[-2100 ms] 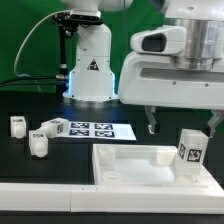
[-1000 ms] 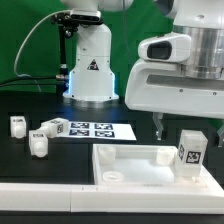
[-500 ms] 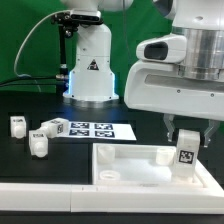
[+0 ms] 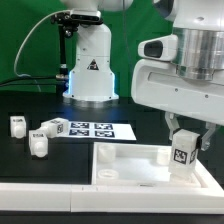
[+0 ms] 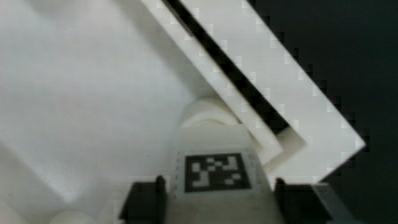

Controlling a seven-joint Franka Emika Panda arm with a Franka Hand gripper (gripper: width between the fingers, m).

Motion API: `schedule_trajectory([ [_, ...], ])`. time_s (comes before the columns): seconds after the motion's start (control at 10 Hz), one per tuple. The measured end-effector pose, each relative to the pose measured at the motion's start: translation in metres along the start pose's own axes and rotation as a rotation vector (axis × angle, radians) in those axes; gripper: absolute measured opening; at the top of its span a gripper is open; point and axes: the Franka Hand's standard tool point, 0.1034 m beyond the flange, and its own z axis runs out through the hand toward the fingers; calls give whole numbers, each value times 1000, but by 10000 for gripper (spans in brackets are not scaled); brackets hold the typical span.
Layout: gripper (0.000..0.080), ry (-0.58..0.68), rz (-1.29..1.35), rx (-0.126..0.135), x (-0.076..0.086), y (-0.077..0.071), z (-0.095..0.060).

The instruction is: Assemble one leg

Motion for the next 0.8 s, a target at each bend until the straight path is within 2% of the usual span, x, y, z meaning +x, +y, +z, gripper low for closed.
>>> schedule_trajectory([
  [0.3, 285, 15, 369, 50, -1, -7, 1],
  [0.4, 285, -9, 500, 88, -2, -7, 1],
  [0.6, 285, -44, 734, 133, -5, -12, 2],
  [0.8, 286, -52, 747, 139, -6, -12, 3],
])
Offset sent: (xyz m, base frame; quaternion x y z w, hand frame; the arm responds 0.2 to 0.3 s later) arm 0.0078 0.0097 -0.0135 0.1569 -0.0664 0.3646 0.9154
